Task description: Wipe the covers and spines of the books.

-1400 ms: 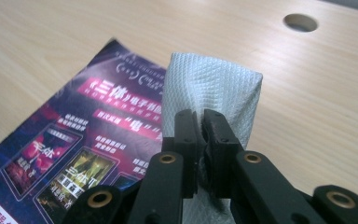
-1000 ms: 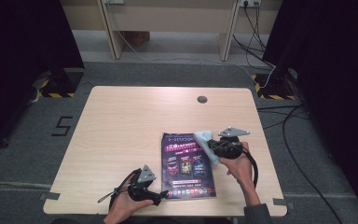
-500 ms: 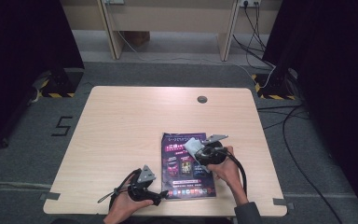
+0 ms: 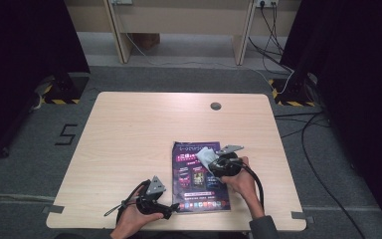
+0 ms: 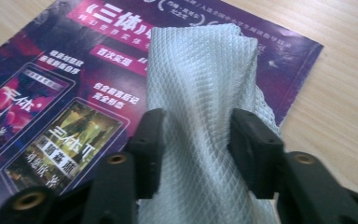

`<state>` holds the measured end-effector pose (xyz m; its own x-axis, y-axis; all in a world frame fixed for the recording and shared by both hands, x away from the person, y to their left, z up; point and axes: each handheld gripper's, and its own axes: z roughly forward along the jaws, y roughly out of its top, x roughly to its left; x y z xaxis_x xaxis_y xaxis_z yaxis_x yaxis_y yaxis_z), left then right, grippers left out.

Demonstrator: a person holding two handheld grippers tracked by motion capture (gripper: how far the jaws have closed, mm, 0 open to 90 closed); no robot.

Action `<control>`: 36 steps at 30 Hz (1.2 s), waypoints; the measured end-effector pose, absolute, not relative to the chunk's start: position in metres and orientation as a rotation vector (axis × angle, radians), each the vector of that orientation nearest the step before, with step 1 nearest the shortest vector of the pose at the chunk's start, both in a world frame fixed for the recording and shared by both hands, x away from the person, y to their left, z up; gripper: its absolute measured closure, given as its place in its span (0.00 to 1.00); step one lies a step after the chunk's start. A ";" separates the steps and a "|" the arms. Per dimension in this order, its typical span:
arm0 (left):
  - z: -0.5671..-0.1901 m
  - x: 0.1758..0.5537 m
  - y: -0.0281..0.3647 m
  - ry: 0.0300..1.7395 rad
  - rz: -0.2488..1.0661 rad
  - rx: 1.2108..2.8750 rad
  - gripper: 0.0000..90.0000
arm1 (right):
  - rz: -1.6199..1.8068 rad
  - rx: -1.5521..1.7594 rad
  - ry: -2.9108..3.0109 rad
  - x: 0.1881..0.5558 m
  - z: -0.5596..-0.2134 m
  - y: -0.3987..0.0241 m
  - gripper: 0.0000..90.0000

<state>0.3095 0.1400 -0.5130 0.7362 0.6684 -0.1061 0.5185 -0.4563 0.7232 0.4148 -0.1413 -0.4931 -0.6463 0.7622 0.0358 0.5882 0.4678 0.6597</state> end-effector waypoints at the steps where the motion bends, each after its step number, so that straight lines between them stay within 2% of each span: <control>1: -0.513 0.310 0.140 0.888 0.245 2.162 0.16 | 0.967 1.154 2.465 0.414 -0.493 -0.141 0.77; 3: -0.513 0.310 0.140 0.892 0.240 2.160 0.16 | 0.979 1.146 2.469 0.413 -0.494 -0.141 0.83; 7: -0.513 0.310 0.140 0.884 0.243 2.162 0.17 | 1.031 1.215 2.471 0.414 -0.492 -0.143 0.88; 15: -0.513 0.310 0.141 0.887 0.238 2.163 0.17 | 1.079 1.164 2.377 0.412 -0.466 -0.154 0.88; 21: -0.513 0.310 0.141 0.885 0.239 2.163 0.17 | 1.081 1.222 2.253 0.410 -0.443 -0.190 0.88; 29: -0.512 0.310 0.140 0.882 0.243 2.167 0.17 | 0.935 1.393 2.132 0.414 -0.454 -0.249 0.88; 36: -0.512 0.310 0.140 0.880 0.240 2.167 0.17 | 0.811 1.472 2.139 0.416 -0.469 -0.266 0.87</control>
<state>0.3103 0.1402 -0.5122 0.7436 0.6602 -0.1057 0.5152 -0.4650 0.7200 0.4159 -0.2663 -0.4687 -0.3526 0.9357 -0.0131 0.6915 0.2700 0.6700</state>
